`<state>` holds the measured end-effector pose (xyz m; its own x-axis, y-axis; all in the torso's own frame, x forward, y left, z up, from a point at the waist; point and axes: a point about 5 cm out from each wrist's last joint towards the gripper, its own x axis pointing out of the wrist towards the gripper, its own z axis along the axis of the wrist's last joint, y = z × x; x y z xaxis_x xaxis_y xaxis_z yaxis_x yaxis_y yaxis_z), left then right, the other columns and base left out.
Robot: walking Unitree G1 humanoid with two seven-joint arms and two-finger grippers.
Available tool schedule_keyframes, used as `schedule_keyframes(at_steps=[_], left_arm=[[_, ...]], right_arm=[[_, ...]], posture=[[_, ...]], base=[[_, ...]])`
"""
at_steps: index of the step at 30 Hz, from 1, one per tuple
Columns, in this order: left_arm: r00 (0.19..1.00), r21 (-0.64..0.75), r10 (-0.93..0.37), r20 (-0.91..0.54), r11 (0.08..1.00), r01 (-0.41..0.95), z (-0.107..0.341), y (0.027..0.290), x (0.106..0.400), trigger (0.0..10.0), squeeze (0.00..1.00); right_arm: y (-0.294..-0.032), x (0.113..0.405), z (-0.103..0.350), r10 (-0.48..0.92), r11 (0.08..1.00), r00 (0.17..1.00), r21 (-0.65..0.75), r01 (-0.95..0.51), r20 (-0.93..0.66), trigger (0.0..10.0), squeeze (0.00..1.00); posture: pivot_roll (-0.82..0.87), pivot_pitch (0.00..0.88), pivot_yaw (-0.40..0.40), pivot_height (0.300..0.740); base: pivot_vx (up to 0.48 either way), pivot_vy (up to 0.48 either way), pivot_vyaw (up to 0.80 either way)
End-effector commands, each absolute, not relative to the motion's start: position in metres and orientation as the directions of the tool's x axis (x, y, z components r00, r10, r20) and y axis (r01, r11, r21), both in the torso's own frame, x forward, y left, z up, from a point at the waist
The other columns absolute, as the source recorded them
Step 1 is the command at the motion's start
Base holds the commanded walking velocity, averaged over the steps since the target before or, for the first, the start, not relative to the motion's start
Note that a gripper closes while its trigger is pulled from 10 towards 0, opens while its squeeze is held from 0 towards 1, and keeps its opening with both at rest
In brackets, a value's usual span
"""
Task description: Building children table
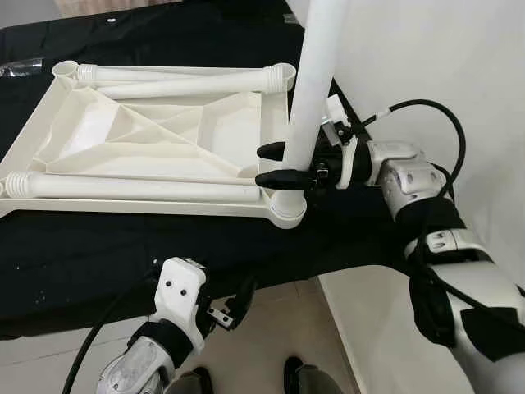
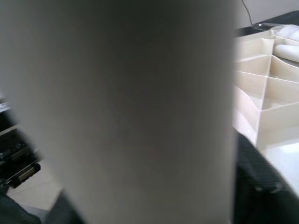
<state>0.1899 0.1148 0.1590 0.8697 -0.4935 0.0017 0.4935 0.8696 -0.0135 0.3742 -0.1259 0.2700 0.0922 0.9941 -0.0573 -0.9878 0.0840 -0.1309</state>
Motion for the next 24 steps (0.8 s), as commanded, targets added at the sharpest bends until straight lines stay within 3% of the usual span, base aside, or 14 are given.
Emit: schedule_keyframes(at_steps=[1,5,7,9,10,11,12,13,14,17,18,21,24], left_arm=[[0.868,-0.014,-0.496,-0.025,0.868,0.496,0.156,0.116,0.187,10.0,0.0],[0.868,-0.015,-0.495,-0.026,0.869,0.495,0.155,0.115,0.187,10.0,0.0],[0.87,-0.015,-0.493,-0.027,0.87,0.493,0.154,0.115,0.188,10.0,0.0],[0.87,-0.017,-0.493,-0.025,0.87,0.493,0.153,0.115,0.19,10.0,0.0],[0.868,-0.017,-0.495,-0.024,0.869,0.495,0.153,0.115,0.191,10.0,0.0],[0.868,-0.017,-0.495,-0.024,0.869,0.495,0.153,0.115,0.191,10.0,0.0],[0.868,-0.018,-0.497,-0.023,0.868,0.496,0.153,0.115,0.191,10.0,0.0],[0.867,-0.018,-0.498,-0.023,0.867,0.497,0.153,0.115,0.192,10.0,0.0],[0.866,-0.019,-0.5,-0.022,0.866,0.5,0.153,0.117,0.196,10.0,0.0],[0.865,-0.021,-0.502,-0.021,0.865,0.501,0.153,0.117,0.198,10.0,0.0],[0.862,-0.025,-0.506,-0.019,0.862,0.506,0.153,0.117,0.201,10.0,0.0],[0.854,-0.03,-0.521,-0.014,0.854,0.52,0.153,0.115,0.207,10.0,0.0],[0.852,-0.025,-0.524,-0.014,0.852,0.524,0.153,0.115,0.208,10.0,0.0]], right_arm=[[-0.129,0.372,0.269,0.995,0.078,0.086,-0.153,-0.985,-0.044,0.0,0.0],[-0.135,0.367,0.262,0.993,0.11,0.116,-0.182,-0.977,-0.019,0.0,0.0],[-0.137,0.363,0.256,0.981,0.188,0.192,-0.21,-0.959,0.001,0.0,0.0],[-0.133,0.355,0.241,0.924,0.378,0.381,-0.193,-0.905,0.027,0.0,0.0],[-0.126,0.346,0.227,0.859,0.507,0.512,-0.172,-0.845,0.017,0.0,0.0],[-0.126,0.346,0.227,0.859,0.507,0.512,-0.172,-0.845,0.017,0.0,0.0],[-0.123,0.339,0.219,0.802,0.591,0.597,-0.159,-0.791,0.009,0.0,0.0],[-0.121,0.336,0.21,0.702,0.703,0.712,-0.15,-0.695,-0.012,0.0,0.0],[-0.114,0.308,0.194,0.357,0.914,0.934,-0.213,-0.345,0.019,0.0,0.0],[-0.107,0.297,0.195,0.31,0.928,0.949,-0.24,-0.286,0.066,0.0,0.0],[-0.093,0.291,0.196,0.332,0.921,0.939,-0.247,-0.302,0.09,0.0,0.0],[-0.071,0.3,0.195,0.382,0.906,0.919,-0.236,-0.352,0.095,0.0,0.0],[-0.068,0.301,0.196,0.358,0.918,0.93,-0.216,-0.334,0.086,0.0,0.0]], posture=[[0.1,0.303,-0.034,0.74],[0.09,0.3,-0.037,0.74],[0.07,0.283,-0.04,0.74],[0.05,0.279,-0.041,0.74],[0.05,0.276,-0.043,0.74],[0.05,0.276,-0.043,0.74],[0.05,0.275,-0.042,0.74],[0.05,0.274,-0.04,0.74],[0.0,0.278,-0.013,0.74],[0.0,0.278,-0.013,0.74],[-0.01,0.276,-0.004,0.74],[0.0,0.258,-0.001,0.74],[0.0,0.258,-0.001,0.74]], base=[[0.0,0.0,0.0],[0.0,0.0,0.0],[0.0,0.0,0.0],[0.0,0.0,0.0],[0.0,0.0,0.0],[0.0,0.0,0.0],[0.0,0.0,0.0],[0.0,0.0,0.0],[0.0,0.0,0.0],[0.0,0.0,0.0],[0.0,0.0,0.0],[0.0,0.0,0.0],[0.0,0.0,0.0]])
